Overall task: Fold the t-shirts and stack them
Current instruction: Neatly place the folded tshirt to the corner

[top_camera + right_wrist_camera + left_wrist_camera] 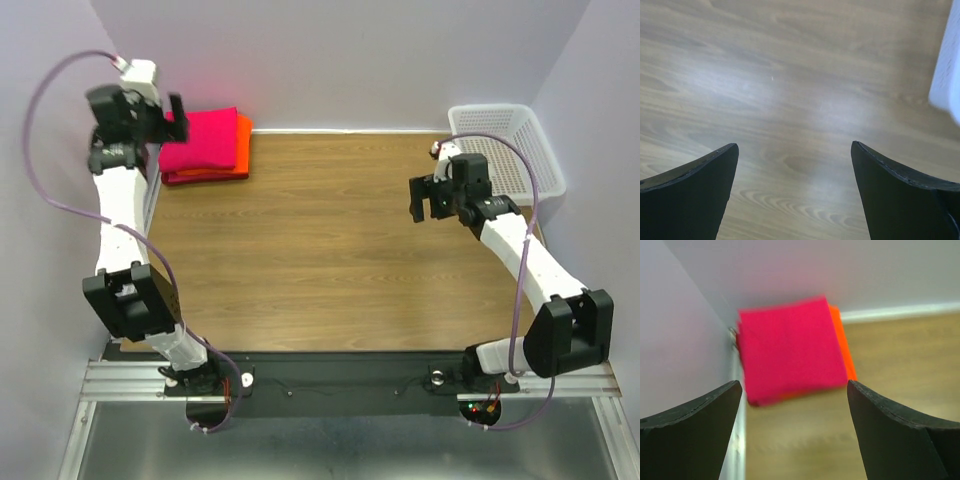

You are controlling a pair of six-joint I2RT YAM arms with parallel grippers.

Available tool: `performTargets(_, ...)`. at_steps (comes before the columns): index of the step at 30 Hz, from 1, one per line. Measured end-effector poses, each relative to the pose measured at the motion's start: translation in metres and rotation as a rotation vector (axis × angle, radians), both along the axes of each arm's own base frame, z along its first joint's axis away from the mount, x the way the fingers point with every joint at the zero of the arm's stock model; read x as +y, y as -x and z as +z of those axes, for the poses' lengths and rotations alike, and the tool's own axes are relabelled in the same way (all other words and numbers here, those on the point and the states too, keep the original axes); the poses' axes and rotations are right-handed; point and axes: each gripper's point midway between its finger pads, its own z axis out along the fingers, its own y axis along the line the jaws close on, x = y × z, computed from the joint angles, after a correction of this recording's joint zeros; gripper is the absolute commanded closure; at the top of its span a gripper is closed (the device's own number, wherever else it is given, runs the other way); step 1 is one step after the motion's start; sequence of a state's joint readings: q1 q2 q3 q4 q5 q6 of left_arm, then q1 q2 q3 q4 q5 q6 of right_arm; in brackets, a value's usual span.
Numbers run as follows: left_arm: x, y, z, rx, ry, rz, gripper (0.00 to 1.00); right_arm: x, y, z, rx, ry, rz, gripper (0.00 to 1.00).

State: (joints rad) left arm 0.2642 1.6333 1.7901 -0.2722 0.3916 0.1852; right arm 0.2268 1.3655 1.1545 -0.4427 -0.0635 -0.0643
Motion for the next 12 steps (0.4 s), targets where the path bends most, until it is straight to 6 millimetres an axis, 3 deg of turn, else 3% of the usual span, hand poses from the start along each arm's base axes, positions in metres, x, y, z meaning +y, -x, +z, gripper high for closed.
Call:
performTargets(1,-0.009,0.004,-0.016,0.038,0.003,-0.017,0.01,-0.002,0.004,-0.007,0.020,-0.007,-0.003,0.00)
performTargets(3,-0.036,0.031,-0.091,0.212,0.011,-0.059,0.01,-0.008,0.020,-0.036,0.092,-0.021,-0.012,0.00)
performTargets(6,-0.071,0.067,-0.155,0.368,0.005,-0.122,0.01,-0.010,0.046,-0.077,0.207,-0.037,-0.006,0.00)
performTargets(8,-0.093,0.094,-0.184,0.439,0.004,-0.172,0.01,-0.010,0.060,-0.093,0.253,-0.042,0.000,0.00)
performTargets(12,-0.110,0.126,-0.206,0.478,0.011,-0.213,0.01,-0.007,0.069,-0.095,0.268,-0.062,0.012,0.00)
